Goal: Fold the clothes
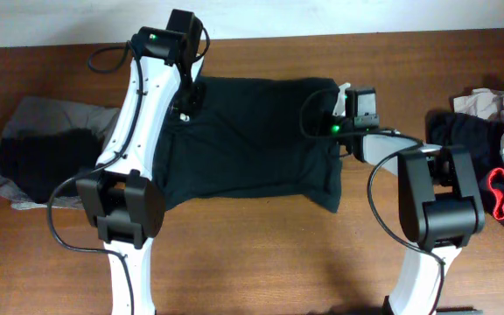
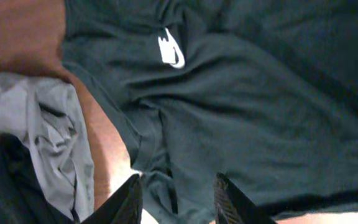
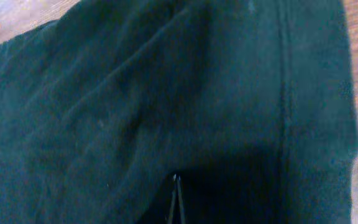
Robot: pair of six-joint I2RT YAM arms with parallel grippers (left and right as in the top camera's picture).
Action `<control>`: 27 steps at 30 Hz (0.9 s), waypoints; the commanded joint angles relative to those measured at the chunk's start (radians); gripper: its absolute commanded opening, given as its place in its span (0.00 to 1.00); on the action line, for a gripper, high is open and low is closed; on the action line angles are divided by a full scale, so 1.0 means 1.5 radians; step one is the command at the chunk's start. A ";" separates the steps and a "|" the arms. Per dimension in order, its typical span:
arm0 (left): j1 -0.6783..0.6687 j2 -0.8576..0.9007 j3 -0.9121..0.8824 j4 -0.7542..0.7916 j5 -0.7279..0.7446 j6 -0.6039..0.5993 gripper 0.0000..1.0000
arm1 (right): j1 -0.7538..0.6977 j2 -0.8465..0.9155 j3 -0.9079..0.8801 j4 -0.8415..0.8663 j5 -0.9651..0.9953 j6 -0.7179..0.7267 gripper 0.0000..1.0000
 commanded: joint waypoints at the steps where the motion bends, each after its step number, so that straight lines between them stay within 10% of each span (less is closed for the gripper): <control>1: 0.002 -0.007 0.006 -0.010 0.011 -0.015 0.38 | -0.019 0.028 0.013 -0.042 0.115 -0.007 0.04; 13: 0.002 -0.007 0.005 -0.037 0.029 -0.014 0.39 | -0.083 -0.006 0.062 -0.182 0.101 -0.128 0.05; 27: 0.002 -0.026 0.006 -0.082 0.016 0.025 0.28 | -0.082 -0.362 0.082 -0.494 0.006 -0.141 0.62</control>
